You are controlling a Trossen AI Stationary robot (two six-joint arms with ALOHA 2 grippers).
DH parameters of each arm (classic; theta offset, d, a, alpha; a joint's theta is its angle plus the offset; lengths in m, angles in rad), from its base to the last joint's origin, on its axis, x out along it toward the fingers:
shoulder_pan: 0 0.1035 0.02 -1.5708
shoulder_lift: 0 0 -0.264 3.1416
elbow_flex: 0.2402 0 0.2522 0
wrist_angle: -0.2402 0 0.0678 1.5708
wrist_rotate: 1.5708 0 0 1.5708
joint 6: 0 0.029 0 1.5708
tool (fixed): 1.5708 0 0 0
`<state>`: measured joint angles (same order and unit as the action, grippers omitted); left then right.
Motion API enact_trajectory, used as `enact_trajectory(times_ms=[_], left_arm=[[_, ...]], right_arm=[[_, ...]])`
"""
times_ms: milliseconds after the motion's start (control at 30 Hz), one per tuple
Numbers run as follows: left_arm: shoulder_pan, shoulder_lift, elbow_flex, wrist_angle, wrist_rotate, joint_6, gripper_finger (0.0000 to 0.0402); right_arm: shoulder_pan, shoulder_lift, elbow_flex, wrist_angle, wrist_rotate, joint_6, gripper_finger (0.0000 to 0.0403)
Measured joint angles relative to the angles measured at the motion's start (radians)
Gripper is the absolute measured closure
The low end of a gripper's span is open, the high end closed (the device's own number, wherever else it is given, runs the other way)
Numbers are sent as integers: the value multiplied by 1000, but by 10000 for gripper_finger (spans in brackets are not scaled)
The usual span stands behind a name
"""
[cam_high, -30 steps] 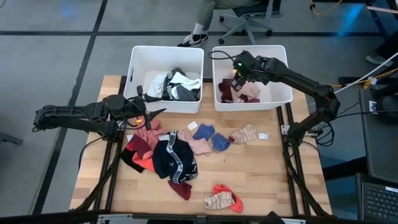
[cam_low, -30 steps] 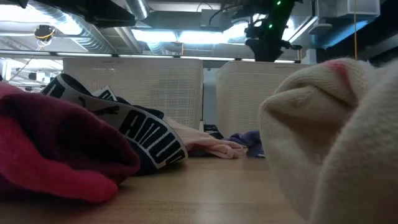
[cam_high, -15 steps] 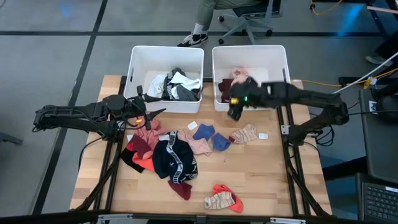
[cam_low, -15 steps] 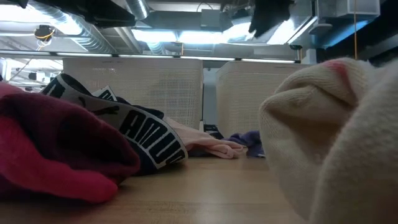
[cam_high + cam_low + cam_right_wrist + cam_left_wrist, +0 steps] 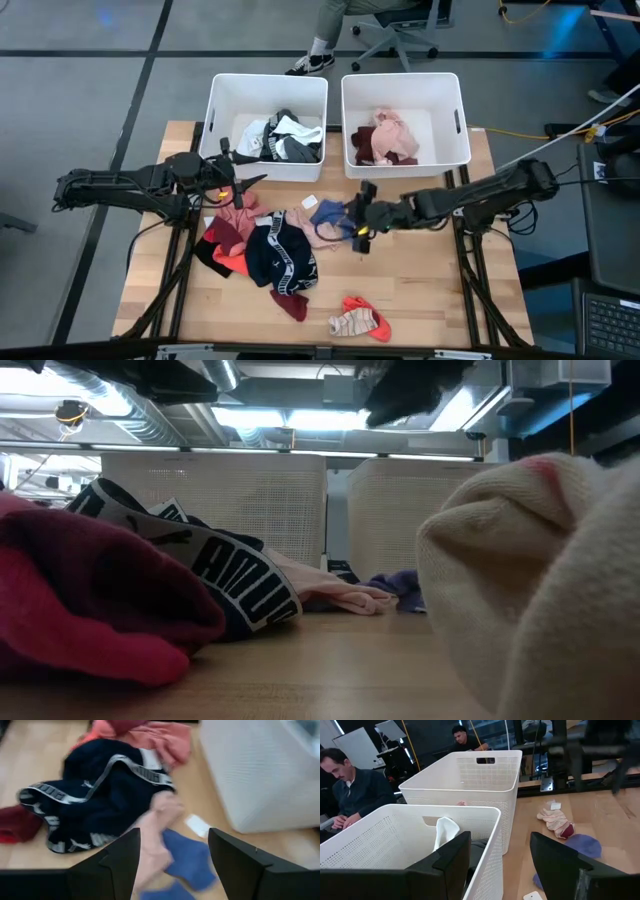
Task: Sort clothes
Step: Put the peach sock into the right white laundry bin
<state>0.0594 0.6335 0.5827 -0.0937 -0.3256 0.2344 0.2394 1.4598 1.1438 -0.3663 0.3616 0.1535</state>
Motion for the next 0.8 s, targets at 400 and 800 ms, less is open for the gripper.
enact_trajectory(times_ms=[400, 800], left_arm=[[0, 0, 0, 3, 0, -2, 208], [0, 0, 0, 0, 0, 0, 208]], right_arm=[[3, 239, -101, 333, -83, -98, 170], [-34, 426, -100, 484, -49, -91, 171]])
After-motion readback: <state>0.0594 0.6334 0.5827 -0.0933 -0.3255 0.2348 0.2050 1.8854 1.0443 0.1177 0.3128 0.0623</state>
